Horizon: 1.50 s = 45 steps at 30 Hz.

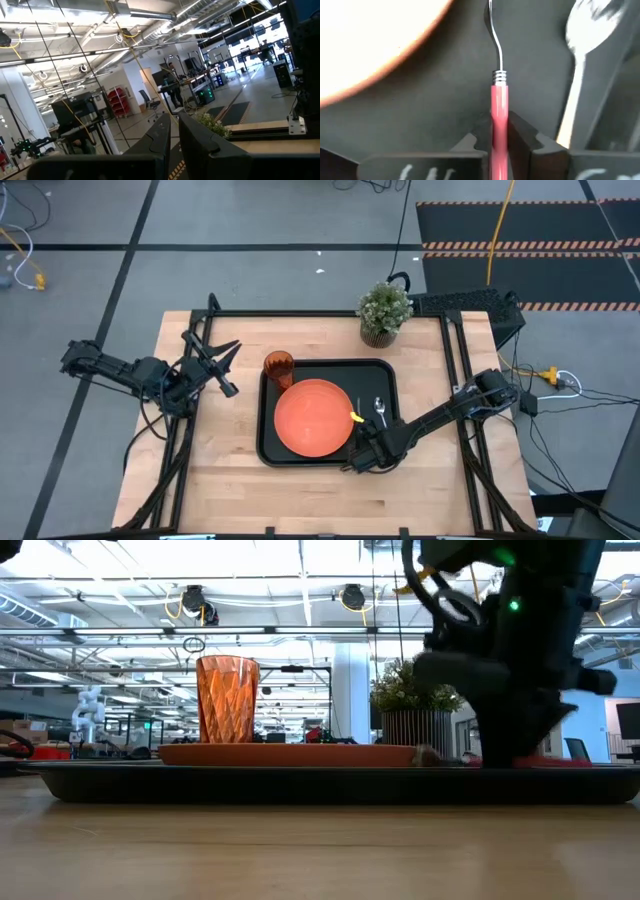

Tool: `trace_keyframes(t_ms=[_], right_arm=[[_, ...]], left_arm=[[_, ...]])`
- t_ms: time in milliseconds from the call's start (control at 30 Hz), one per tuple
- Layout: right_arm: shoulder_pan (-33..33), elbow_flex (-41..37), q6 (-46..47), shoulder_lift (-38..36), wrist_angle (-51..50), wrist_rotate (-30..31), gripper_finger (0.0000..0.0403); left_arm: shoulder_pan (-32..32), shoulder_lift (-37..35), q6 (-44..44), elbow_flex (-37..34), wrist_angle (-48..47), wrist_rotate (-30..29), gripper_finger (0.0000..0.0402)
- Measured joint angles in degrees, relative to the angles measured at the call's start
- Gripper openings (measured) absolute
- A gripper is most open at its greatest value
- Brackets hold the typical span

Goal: Pick and place plate/cup/fork/spoon on tray
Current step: Adjust the pink fork on the black serving tray

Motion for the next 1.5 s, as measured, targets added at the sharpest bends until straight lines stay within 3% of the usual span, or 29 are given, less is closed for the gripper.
trace_keyframes(t_ms=[133,367,633,1000,1200,1400,1500], right_arm=[[0.6,0.1,5.8,-2.0,0.2,5.2,0.0017],[1.4,0.1,14.6,-3.4,2.4,5.8,0.0022],[1.4,-0.4,16.6,-3.2,3.6,6.6,0.0020],[2.3,-9.1,19.6,-3.2,12.7,5.9,0.0020],[2.2,-7.7,17.6,-4.6,7.9,2.1,0.0019],[2.2,-0.9,17.7,-4.9,-8.2,-1.9,0.0019],[2.2,1.3,18.1,-4.9,-11.2,-2.0,0.0019]], left_arm=[[0.0,0.0,0.0,0.0,0.0,0.0,0.0042],[0.0,0.0,-0.2,0.0,-0.2,0.0,0.0042],[0.0,0.0,-0.7,0.0,-0.2,0.0,0.0042],[0.0,0.0,-0.9,0.0,-0.2,0.1,0.0042],[0.0,0.0,-0.9,0.0,-0.2,0.1,0.0042],[0.0,0.0,-0.9,0.0,-0.2,0.1,0.0042],[0.0,0.0,-0.8,0.0,-0.2,0.1,0.0042]])
